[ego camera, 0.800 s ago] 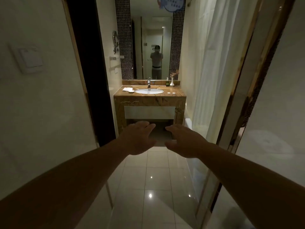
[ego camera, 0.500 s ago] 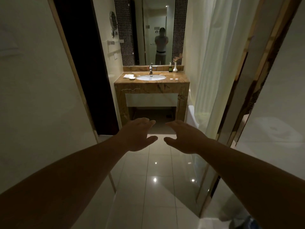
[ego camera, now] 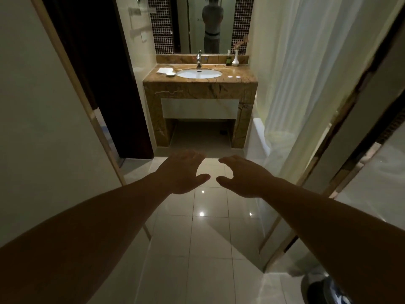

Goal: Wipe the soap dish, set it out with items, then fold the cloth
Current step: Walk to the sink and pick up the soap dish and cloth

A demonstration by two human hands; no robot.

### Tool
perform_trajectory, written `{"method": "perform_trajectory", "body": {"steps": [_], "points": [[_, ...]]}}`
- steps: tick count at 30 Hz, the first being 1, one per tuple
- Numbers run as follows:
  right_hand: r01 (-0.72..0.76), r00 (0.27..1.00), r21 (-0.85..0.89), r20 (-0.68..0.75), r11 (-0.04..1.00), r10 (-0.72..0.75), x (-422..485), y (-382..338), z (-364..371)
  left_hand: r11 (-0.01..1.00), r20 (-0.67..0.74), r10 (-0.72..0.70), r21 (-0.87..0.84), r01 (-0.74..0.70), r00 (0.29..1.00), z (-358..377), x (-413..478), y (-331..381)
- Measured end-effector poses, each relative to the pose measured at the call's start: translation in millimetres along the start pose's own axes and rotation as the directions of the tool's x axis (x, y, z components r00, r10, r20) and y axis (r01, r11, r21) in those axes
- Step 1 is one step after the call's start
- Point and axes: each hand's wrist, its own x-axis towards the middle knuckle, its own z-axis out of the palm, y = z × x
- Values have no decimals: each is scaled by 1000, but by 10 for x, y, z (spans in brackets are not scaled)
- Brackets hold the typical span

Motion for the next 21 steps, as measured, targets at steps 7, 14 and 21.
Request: {"method": "perform_trajectory", "body": {"steps": [7,14,21], "points": [[-31,999,-1,-10,1000,31,862,-111,8,999,-3,24,-48,-24,1000,47,639,-632],[-32,999,-10,-7,999,32,1641,97,-64,998,27,18,-59,-17,999,149,1345,-1051],[-6,999,2,-38,1000,6,2646,752,-202,997,47,-18,-71,21,999,278,2465,-1282]]}}
